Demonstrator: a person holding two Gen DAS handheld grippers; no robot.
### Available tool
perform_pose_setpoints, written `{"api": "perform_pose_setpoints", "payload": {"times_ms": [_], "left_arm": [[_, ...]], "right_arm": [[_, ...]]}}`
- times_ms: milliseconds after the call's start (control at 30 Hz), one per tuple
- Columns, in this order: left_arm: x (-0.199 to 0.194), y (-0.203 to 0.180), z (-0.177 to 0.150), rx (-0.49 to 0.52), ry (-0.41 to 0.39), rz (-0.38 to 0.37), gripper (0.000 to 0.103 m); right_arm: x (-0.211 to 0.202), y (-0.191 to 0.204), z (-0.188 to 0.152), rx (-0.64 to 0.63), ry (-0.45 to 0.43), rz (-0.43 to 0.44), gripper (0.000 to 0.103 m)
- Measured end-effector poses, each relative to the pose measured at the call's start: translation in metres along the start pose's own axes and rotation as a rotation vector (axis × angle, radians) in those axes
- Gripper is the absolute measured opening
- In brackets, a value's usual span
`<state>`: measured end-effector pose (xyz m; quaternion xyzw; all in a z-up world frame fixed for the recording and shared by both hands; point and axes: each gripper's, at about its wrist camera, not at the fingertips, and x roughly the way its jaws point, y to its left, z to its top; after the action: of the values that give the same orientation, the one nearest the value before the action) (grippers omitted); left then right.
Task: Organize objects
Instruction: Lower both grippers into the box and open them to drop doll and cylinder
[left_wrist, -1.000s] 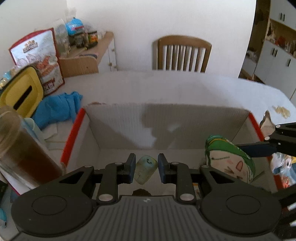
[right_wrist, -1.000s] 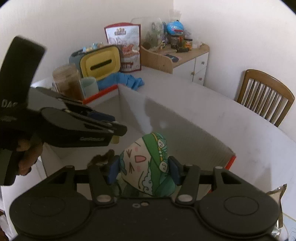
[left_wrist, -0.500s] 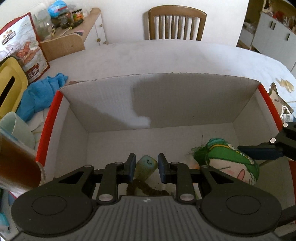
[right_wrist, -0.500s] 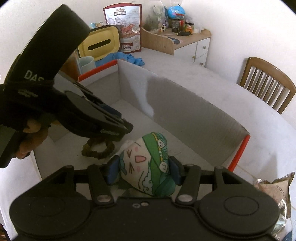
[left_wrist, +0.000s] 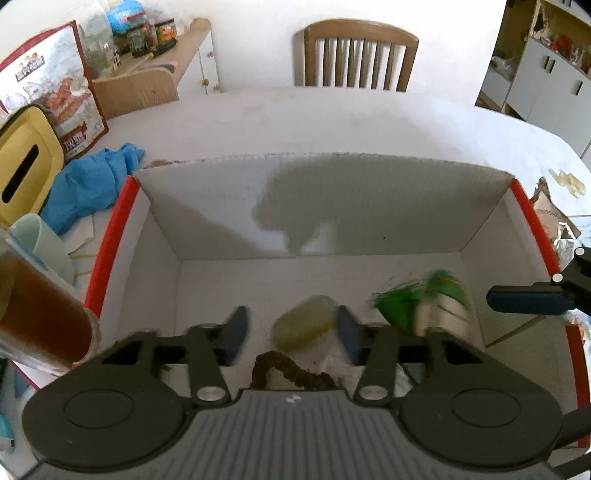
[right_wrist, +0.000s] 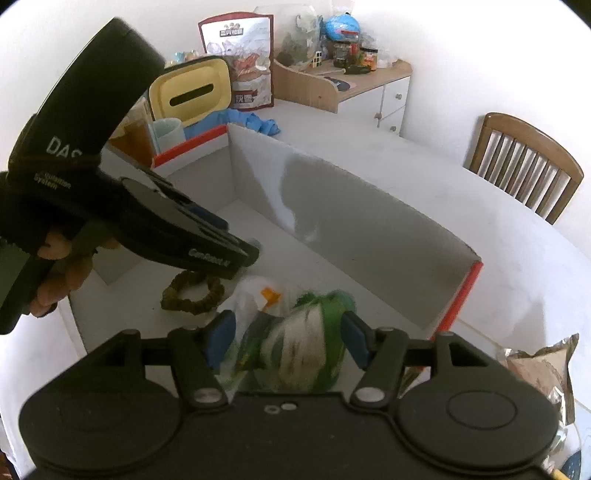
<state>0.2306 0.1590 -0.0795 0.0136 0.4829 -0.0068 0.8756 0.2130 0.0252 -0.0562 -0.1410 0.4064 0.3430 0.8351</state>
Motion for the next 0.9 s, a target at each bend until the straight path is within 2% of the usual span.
{"api": "perform_pose_setpoints", "payload": {"times_ms": [200,333,567,633,767,900], "left_arm": [[-0.017,-0.004,-0.003,0.002,-0.043,-0.004,0.061],[-0.031,-0.005,-0.002,-0.016,-0.078,-0.014,0.061],[-0.064,-0.019,-0.005,0.0,-0.151,-0.038,0.061],[-0.073,-0.024,-0.007,0.01,-0.172,-0.042,0.066],[-0.092,-0.033,-0.011,-0.002,-0.213,-0.065,0.067],[-0.111,-0.044,-0.017,-0.018,-0.253,-0.082,0.082]], "right_arm": [[-0.015,-0.002,-0.005,0.019,-0.026,0.012,0.063],[-0.033,-0.004,-0.008,0.04,-0.064,0.011,0.072],[-0.07,-0.013,-0.016,0.083,-0.129,0.023,0.075],[-0.083,-0.015,-0.019,0.097,-0.154,0.029,0.08],[-0.11,-0.019,-0.027,0.115,-0.201,0.026,0.087],[-0.136,-0.025,-0.04,0.134,-0.239,0.024,0.094]]}}
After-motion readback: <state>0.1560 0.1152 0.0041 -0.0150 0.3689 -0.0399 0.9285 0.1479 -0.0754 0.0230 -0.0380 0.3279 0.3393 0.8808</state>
